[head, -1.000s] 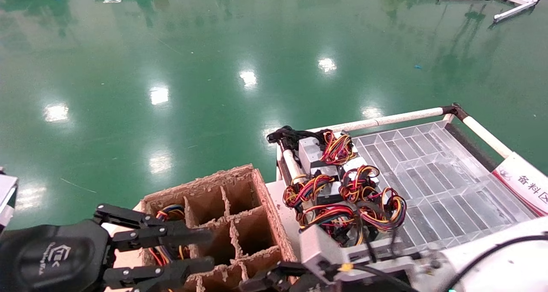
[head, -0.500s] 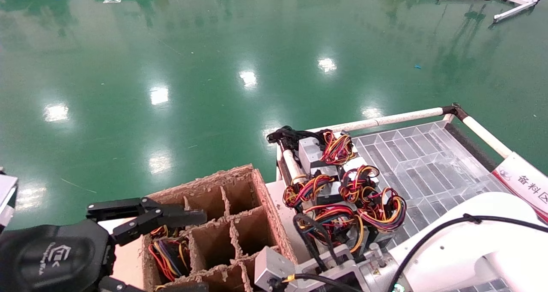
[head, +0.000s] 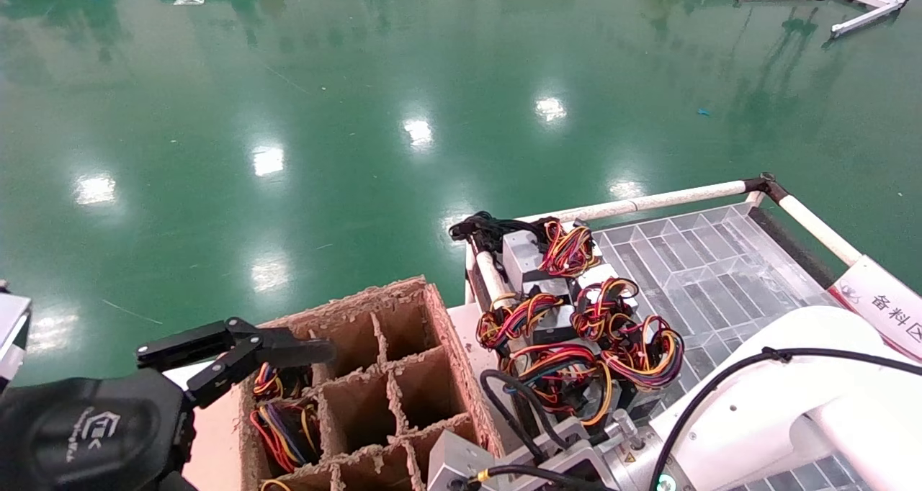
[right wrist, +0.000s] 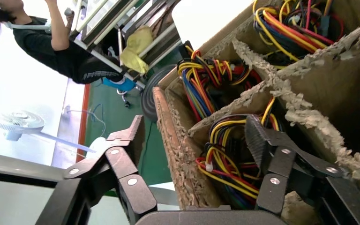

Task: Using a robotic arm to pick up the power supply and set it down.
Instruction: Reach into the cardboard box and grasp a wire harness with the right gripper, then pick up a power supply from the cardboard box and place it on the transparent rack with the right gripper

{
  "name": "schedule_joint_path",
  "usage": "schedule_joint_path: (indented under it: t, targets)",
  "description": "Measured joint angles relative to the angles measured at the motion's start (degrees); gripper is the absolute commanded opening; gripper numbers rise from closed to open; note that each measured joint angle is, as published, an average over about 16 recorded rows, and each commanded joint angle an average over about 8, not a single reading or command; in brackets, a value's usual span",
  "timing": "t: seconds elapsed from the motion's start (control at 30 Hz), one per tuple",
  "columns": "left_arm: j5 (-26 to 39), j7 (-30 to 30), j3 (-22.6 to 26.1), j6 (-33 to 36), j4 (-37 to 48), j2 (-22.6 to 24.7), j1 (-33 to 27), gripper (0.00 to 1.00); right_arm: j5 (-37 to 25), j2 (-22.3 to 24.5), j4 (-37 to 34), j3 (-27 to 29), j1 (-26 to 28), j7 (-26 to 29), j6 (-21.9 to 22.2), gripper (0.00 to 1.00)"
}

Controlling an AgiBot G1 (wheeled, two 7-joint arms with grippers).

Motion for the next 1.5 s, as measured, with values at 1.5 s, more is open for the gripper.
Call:
schedule_joint_path:
  t: [1.5]
  targets:
    - [-0.05, 0.04, 0.08, -0.03, 0.0, -0.03, -0.02, 1.0, 16.89, 2.46, -3.41, -19.08, 7.31, 0.0, 0.02, 0.0]
